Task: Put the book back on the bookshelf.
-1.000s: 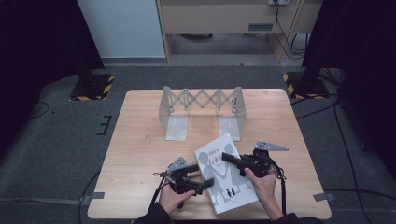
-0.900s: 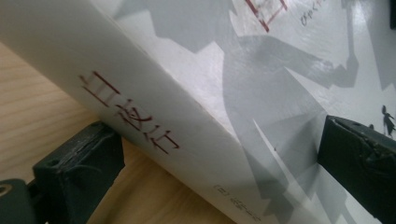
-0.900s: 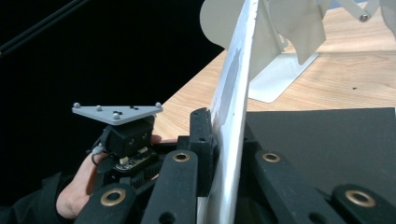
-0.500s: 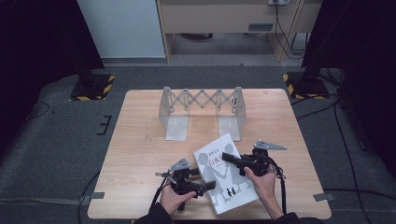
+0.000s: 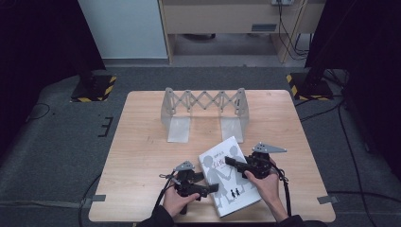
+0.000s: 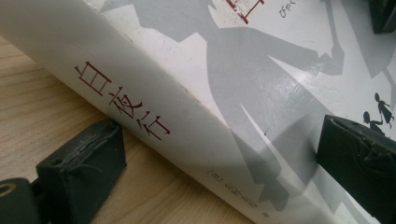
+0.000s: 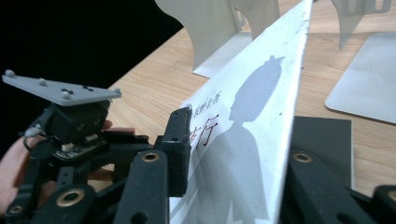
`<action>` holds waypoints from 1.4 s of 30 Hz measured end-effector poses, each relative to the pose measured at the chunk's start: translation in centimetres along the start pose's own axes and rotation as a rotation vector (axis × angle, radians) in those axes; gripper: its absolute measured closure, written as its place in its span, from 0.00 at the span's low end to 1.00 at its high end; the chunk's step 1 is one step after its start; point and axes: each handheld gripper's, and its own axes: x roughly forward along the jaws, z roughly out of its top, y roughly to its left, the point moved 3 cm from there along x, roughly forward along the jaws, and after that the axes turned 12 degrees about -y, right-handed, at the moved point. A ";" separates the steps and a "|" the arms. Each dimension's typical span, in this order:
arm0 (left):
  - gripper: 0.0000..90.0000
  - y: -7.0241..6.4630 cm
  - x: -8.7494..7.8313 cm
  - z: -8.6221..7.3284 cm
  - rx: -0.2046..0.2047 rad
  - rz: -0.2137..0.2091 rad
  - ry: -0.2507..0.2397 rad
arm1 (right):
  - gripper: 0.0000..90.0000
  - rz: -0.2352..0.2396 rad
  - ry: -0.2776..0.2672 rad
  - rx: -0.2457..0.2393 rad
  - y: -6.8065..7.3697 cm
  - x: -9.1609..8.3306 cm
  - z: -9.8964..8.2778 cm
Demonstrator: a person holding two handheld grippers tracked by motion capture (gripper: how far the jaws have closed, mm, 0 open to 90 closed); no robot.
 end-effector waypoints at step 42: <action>0.04 -0.4 0.3 -0.1 0.012 0.048 -0.003 | 0.33 -0.116 0.152 -0.067 -3.4 -2.3 -3.6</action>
